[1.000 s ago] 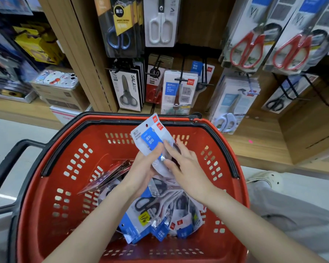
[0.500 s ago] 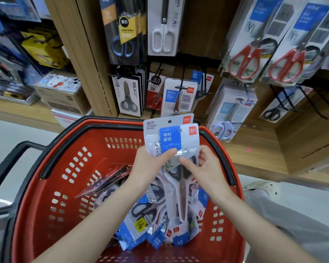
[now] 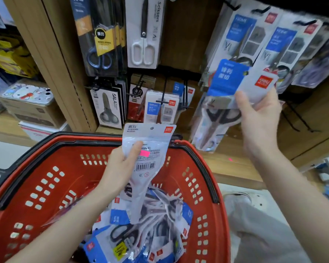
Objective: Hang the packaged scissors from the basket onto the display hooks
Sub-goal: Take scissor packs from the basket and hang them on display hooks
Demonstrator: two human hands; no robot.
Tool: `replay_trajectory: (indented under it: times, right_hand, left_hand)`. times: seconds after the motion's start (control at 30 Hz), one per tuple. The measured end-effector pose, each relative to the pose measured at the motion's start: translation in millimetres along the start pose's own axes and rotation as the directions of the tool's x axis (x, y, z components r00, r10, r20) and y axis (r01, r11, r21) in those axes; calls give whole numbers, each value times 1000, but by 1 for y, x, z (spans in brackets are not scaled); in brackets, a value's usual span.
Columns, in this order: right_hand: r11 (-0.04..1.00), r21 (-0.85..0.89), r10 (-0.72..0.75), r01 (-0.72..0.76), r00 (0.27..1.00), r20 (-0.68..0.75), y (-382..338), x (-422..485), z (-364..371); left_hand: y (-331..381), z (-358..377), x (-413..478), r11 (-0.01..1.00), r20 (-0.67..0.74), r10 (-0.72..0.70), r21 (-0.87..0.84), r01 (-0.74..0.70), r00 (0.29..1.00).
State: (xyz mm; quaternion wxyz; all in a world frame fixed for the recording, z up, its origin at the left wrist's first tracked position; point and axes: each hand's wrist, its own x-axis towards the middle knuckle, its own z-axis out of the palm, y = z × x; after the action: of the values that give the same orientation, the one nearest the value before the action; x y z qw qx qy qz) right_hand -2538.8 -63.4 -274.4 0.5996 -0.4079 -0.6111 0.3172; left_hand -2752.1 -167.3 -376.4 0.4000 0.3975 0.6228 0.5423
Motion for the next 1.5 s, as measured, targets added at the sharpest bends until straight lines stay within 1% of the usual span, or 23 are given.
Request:
replay_trajectory:
  times: [0.07, 0.13, 0.23, 0.33, 0.4, 0.47, 0.57, 0.7, 0.77, 0.87, 1.03, 1.1, 1.2, 1.43, 1.5]
  right_hand:
    - [994, -98, -47, 45, 999, -16, 2, 13, -1]
    - [975, -220, -31, 26, 999, -20, 16, 22, 1]
    - [945, -316, 85, -79, 996, 5, 60, 28, 0]
    - [887, -425, 211, -183, 977, 19, 107, 27, 6]
    - [858, -451, 283, -247, 959, 14, 127, 22, 13]
    - [840, -449, 349, -303, 937, 21, 145, 21, 24]
    - [839, -418, 418, -348, 905, 85, 165, 25, 40]
    - [852, -402, 412, -337, 904, 114, 180, 34, 63]
    - [855, -401, 401, -329, 910, 108, 185, 38, 72]
    - [872, -343, 397, -348, 914, 82, 190, 40, 81]
    - [923, -267, 296, -278, 955, 28, 200, 34, 80]
    - [928, -264, 283, -263, 958, 39, 199, 34, 81]
    - [918, -273, 315, -288, 947, 58, 196, 37, 85]
    - [888, -223, 418, -402, 908, 30, 211, 55, 97]
    - [873, -245, 441, -422, 897, 28, 217, 65, 101]
  left_hand:
    - [1, 0, 10, 1000, -15, -6, -5, 5, 1000]
    - [1, 2, 18, 1000, -22, -10, -5, 9, 1000]
    - [-4, 3, 23, 1000, -6, -18, 1, 18, 1000]
    - [-16, 0, 30, 998, -9, -59, 0, 59, 998]
    - [-20, -3, 33, 996, -22, -84, -11, 83, 996]
    - [-26, -6, 38, 994, -25, -108, -10, 108, 994]
    - [-34, -8, 46, 992, -23, -127, -10, 127, 992]
    - [-41, -9, 54, 989, -12, -150, -10, 150, 989]
    - [-44, -8, 58, 988, -3, -151, 9, 151, 988]
    - [-48, -8, 61, 989, -4, -143, 40, 144, 990]
    - [-50, -9, 63, 987, 8, -150, 55, 149, 989]
    - [-52, -9, 64, 988, -8, -140, 62, 140, 990]
    - [-52, -9, 65, 988, -15, -145, 55, 146, 989]
    - [-47, -8, 64, 986, -3, -164, 30, 164, 986]
    - [-45, -8, 63, 986, -1, -166, 29, 166, 986]
